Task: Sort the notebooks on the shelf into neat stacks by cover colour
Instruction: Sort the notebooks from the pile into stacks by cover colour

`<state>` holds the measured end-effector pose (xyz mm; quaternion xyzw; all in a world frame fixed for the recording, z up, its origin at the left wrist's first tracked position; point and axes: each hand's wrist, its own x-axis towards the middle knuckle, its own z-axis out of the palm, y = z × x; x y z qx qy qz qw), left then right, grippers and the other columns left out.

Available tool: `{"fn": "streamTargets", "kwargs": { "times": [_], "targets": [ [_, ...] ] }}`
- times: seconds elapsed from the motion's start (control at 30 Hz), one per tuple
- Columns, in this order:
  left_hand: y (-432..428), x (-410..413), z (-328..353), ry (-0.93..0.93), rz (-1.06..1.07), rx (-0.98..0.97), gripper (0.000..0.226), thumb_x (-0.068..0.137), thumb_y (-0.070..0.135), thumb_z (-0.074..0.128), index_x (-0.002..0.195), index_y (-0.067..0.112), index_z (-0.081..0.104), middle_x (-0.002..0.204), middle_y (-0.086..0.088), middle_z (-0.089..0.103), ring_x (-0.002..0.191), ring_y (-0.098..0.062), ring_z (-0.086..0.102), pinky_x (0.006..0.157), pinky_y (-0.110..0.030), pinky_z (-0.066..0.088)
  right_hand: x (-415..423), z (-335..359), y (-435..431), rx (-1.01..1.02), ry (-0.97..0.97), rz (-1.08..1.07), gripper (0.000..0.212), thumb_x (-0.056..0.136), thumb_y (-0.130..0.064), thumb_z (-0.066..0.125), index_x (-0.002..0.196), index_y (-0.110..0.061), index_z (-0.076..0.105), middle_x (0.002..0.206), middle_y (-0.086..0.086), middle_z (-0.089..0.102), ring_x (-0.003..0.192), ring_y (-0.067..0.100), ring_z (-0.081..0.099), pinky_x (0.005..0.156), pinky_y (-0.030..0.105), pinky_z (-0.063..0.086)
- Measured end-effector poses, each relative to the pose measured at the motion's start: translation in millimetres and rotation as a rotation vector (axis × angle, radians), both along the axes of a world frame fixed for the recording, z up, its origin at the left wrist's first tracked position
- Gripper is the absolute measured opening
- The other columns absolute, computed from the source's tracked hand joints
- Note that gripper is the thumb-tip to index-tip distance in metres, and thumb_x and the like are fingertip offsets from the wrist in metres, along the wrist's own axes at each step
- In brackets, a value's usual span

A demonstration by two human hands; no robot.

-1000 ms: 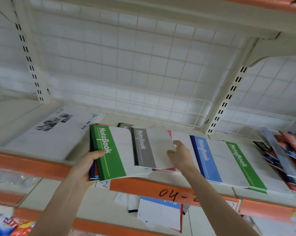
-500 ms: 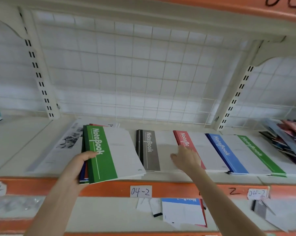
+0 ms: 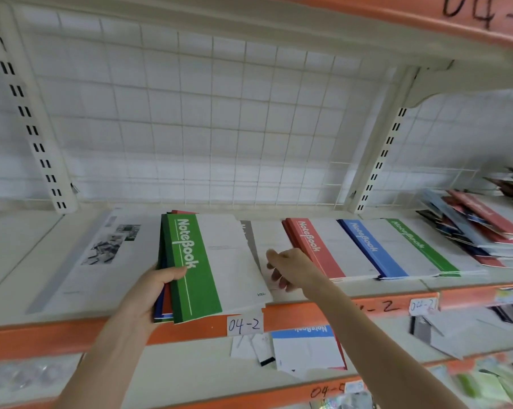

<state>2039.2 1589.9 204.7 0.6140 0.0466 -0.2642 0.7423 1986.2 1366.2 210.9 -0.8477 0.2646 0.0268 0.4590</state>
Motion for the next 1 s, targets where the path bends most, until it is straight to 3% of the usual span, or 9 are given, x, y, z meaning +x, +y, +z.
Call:
{"fn": "streamTargets", "kwargs": {
  "times": [0.07,0.23,0.37,0.53,0.6,0.67,0.73,0.8,1.0],
  "targets": [
    [-13,-1,0,-0.02,-0.045,0.001,0.013,0.088,0.002,0.053,0.1,0.006,0.057,0.074,-0.013,0.07,0.065,-0.028,0.066,0.055,-0.034,0.051,-5,1,4,0.098,0.014,0.025,0.033,0.095,-0.034,0.048,0.081,-0.005,0.058,0.063,0.004,0.052,0.051,0.014,0.048,0.046,0.019,0.041],
    [-51,-10,1,-0.03,-0.106,-0.007,0.009,0.086,0.006,0.059,0.094,0.008,0.061,0.074,-0.014,0.071,0.075,-0.031,0.065,0.067,-0.037,0.05,-19,3,-17,-0.016,-0.12,-0.082,0.027,0.089,-0.017,0.059,0.092,0.009,0.063,0.073,0.009,0.051,0.058,0.012,0.046,0.051,0.018,0.039],
    [-85,-18,4,-0.063,-0.144,0.004,0.008,0.088,0.013,0.06,0.096,0.013,0.058,0.085,-0.016,0.068,0.071,-0.031,0.064,0.058,-0.033,0.046,-36,5,-51,-0.082,-0.121,-0.161,0.012,0.088,-0.013,0.056,0.077,-0.007,0.054,0.068,0.002,0.047,0.061,0.014,0.046,0.055,0.019,0.038],
    [-141,-36,5,-0.038,-0.23,-0.009,0.014,0.088,0.017,0.061,0.1,0.012,0.056,0.087,-0.016,0.066,0.075,-0.029,0.063,0.061,-0.034,0.046,-59,-1,-112,-0.095,-0.094,-0.274,0.018,0.094,-0.015,0.045,0.11,-0.009,0.052,0.093,0.005,0.05,0.081,0.019,0.05,0.055,0.023,0.039],
    [-166,-44,5,-0.047,-0.226,-0.008,0.023,0.087,0.016,0.062,0.108,0.012,0.054,0.087,-0.013,0.065,0.076,-0.028,0.062,0.06,-0.033,0.046,-70,-4,-140,-0.125,-0.098,-0.31,0.006,0.093,-0.014,0.044,0.088,-0.014,0.048,0.083,0.002,0.047,0.07,0.018,0.047,0.056,0.022,0.035],
    [-191,-50,5,-0.05,-0.229,-0.015,0.029,0.088,0.016,0.061,0.115,0.013,0.052,0.089,-0.014,0.065,0.078,-0.03,0.062,0.062,-0.034,0.047,-82,-6,-172,-0.118,-0.111,-0.347,0.02,0.091,-0.01,0.045,0.072,-0.017,0.042,0.071,0.001,0.044,0.058,0.015,0.041,0.048,0.021,0.03],
    [-215,-56,6,-0.044,-0.252,-0.019,0.03,0.088,0.016,0.06,0.116,0.012,0.052,0.089,-0.014,0.066,0.079,-0.032,0.064,0.063,-0.036,0.048,-96,-3,-203,-0.137,-0.127,-0.38,0.008,0.091,-0.008,0.047,0.091,-0.008,0.056,0.083,0.007,0.054,0.068,0.02,0.048,0.049,0.021,0.032],
    [-237,-61,5,-0.031,-0.255,-0.027,0.027,0.089,0.016,0.059,0.115,0.012,0.052,0.089,-0.015,0.066,0.08,-0.032,0.064,0.062,-0.036,0.047,-111,1,-238,-0.167,-0.178,-0.431,0.023,0.091,-0.005,0.05,0.113,-0.001,0.057,0.098,0.013,0.058,0.082,0.023,0.053,0.063,0.023,0.039],
    [-283,-71,1,-0.029,-0.174,-0.019,0.03,0.088,0.015,0.06,0.117,0.013,0.05,0.092,-0.015,0.064,0.081,-0.032,0.062,0.066,-0.038,0.049,-149,7,-343,-0.283,-0.297,-0.609,0.019,0.087,0.001,0.052,0.103,0.001,0.063,0.08,0.012,0.058,0.08,0.025,0.053,0.068,0.034,0.044]
  ]
}}
